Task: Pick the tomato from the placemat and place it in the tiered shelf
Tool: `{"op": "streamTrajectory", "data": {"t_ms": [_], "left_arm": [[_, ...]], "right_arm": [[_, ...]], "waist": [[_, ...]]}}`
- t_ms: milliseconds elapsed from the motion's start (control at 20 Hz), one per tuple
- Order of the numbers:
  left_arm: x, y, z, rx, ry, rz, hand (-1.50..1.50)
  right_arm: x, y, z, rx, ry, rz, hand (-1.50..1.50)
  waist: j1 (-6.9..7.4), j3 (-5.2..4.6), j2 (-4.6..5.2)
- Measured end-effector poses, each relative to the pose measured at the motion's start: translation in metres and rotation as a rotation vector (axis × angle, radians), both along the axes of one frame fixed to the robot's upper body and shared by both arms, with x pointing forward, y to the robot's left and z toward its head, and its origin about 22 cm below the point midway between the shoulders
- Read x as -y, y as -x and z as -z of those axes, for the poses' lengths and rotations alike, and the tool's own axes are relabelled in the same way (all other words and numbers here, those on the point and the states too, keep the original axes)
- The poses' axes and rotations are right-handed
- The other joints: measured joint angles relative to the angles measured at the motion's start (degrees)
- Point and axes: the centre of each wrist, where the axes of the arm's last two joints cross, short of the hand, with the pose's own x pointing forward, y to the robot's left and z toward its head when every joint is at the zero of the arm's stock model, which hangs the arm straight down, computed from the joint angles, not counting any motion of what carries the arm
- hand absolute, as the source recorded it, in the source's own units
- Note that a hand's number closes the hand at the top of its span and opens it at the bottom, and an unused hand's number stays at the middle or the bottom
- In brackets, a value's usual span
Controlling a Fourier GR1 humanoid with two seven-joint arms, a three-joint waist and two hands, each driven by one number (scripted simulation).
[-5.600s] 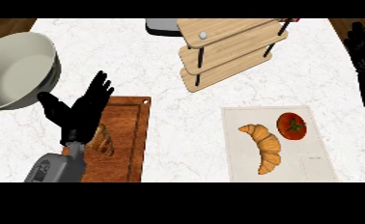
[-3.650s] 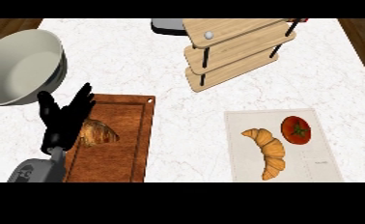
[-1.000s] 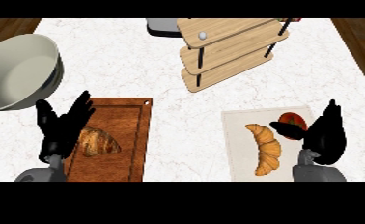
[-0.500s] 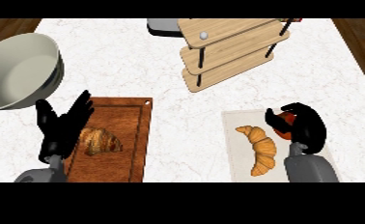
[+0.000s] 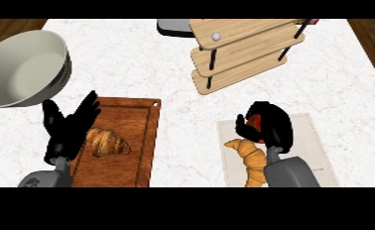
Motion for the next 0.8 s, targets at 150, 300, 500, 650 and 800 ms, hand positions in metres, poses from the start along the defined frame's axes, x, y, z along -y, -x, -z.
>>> {"op": "streamTrajectory", "data": {"t_ms": [150, 300, 500, 650, 800], "left_arm": [[0.004, -0.003, -0.001, -0.002, 0.002, 0.017, 0.0], [0.003, 0.001, 0.002, -0.016, -0.002, -0.003, 0.0], [-0.008, 0.008, 0.005, -0.029, -0.001, -0.034, 0.0], [-0.011, 0.008, 0.004, -0.027, 0.001, -0.052, 0.0], [-0.015, 0.009, 0.004, -0.024, 0.001, -0.056, 0.0]], "right_arm": [[-0.038, 0.008, -0.003, -0.044, 0.003, -0.368, 1.5], [-0.057, 0.016, -0.024, -0.016, -0.054, -0.643, 1.5], [-0.052, 0.03, -0.077, 0.111, -0.114, -0.823, 1.5], [-0.039, 0.039, -0.127, 0.223, -0.134, -0.845, 1.5], [-0.025, 0.055, -0.173, 0.305, -0.155, -0.812, 1.5]], "waist": [[1.22, -0.01, 0.07], [-0.04, 0.06, -0.31], [-2.07, 0.07, -0.64], [-2.8, 0.06, -0.66], [-3.02, 0.05, -0.63]]}}
